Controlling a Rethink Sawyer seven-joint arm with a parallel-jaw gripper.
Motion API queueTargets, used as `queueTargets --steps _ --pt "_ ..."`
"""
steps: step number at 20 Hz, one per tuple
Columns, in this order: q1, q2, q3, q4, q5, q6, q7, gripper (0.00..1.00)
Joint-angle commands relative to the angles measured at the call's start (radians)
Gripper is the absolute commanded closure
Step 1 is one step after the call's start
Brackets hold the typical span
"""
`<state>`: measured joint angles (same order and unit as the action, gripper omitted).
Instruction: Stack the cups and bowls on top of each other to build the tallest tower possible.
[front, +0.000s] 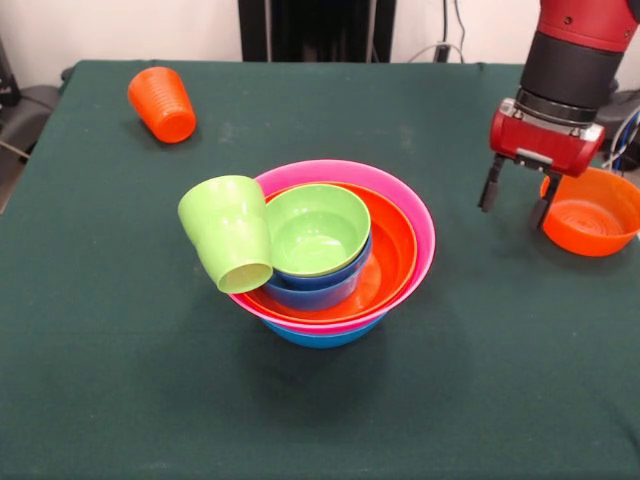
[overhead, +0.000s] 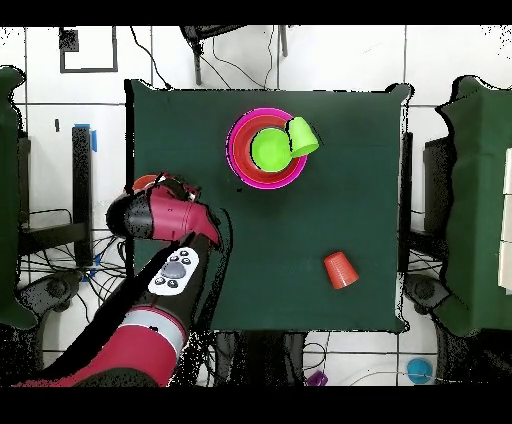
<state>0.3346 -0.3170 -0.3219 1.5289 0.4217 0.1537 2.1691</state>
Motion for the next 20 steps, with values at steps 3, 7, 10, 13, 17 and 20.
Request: queueTargets --steps 3,7,10,13,17,20 --pt "0.026 0.048 -0.011 -0.015 -0.034 0.030 0.115 0.00" --pt "0.073 0.006 -0.100 -0.036 -0.044 0.116 0.103 0.00" --pt "0.103 0.000 -0.118 -0.025 -0.037 0.131 0.113 0.00" --pt "0.115 -0.014 -0.121 0.006 -0.039 0.107 0.114 0.00" --pt "0.126 -0.042 -0.124 0.050 -0.042 0.088 0.116 0.00" --pt "0.130 -0.045 -0.118 0.068 -0.036 0.067 0.127 0.00"
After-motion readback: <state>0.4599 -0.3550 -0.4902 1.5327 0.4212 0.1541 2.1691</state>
